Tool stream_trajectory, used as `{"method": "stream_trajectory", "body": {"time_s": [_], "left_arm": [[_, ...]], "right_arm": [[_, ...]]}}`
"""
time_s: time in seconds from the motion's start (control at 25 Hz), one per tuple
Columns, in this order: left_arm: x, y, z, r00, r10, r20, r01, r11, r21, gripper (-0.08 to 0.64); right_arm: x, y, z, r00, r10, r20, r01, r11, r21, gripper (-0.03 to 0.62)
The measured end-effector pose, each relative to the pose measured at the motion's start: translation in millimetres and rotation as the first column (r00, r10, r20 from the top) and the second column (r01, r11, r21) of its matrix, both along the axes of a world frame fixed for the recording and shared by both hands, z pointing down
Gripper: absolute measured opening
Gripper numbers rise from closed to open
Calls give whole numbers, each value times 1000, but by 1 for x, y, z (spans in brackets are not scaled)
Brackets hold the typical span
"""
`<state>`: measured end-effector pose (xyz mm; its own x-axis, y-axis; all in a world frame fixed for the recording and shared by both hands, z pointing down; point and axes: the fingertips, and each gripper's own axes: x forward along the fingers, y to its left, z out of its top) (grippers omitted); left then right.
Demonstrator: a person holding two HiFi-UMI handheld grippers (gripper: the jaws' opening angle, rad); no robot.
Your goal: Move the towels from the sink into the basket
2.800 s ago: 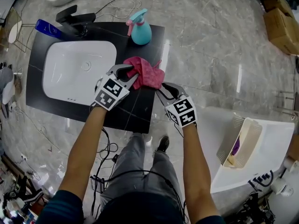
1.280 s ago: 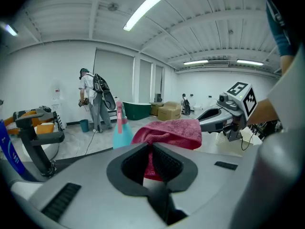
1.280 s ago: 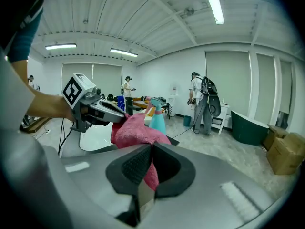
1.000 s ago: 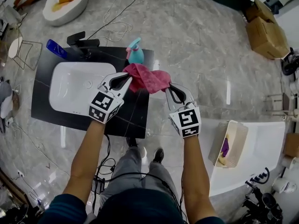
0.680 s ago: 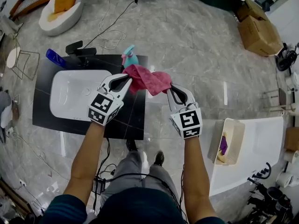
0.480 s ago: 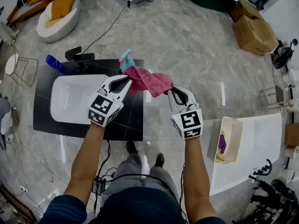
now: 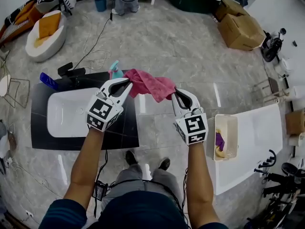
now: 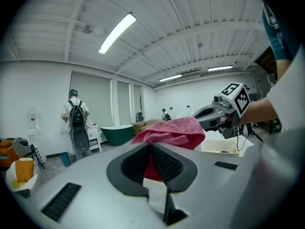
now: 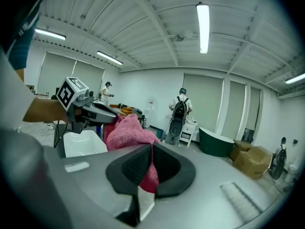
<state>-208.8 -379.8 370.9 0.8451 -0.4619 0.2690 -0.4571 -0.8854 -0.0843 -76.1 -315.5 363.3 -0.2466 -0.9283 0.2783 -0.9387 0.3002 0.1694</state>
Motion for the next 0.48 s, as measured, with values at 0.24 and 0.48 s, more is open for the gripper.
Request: {"method": "stream_trajectory", "body": {"time_s": [0.24, 0.48], "left_arm": [[52, 19, -31, 996, 84, -3, -84, 995, 49, 29], [111, 43, -53, 987, 164, -3, -163, 983, 85, 29]], "right_arm": [[48, 30, -29, 997, 76, -10, -76, 997, 32, 18], [107, 65, -47, 988, 152, -16, -151, 987, 55, 18]]}}
